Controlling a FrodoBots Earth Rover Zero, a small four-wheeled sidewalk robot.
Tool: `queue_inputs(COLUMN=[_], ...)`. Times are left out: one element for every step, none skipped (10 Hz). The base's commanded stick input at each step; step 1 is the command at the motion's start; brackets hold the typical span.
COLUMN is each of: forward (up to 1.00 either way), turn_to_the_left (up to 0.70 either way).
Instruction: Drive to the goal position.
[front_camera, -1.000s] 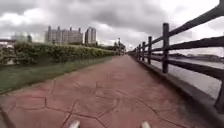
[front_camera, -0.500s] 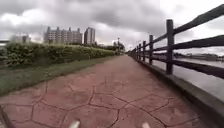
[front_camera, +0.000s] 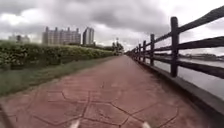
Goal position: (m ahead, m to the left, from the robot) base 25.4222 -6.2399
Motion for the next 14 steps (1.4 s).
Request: queue_inputs(forward=[0.50,0.50,0.50,0.50,0.50,0.50,0.50,0.50,0.50,0.50,0.50,0.50,0.50,0.50], turn_to_the_left=[0.00,0.00,0.00,0.00,0.00,0.00,0.00,0.00,0.00,0.02,0.09,0.00,0.03,0.00])
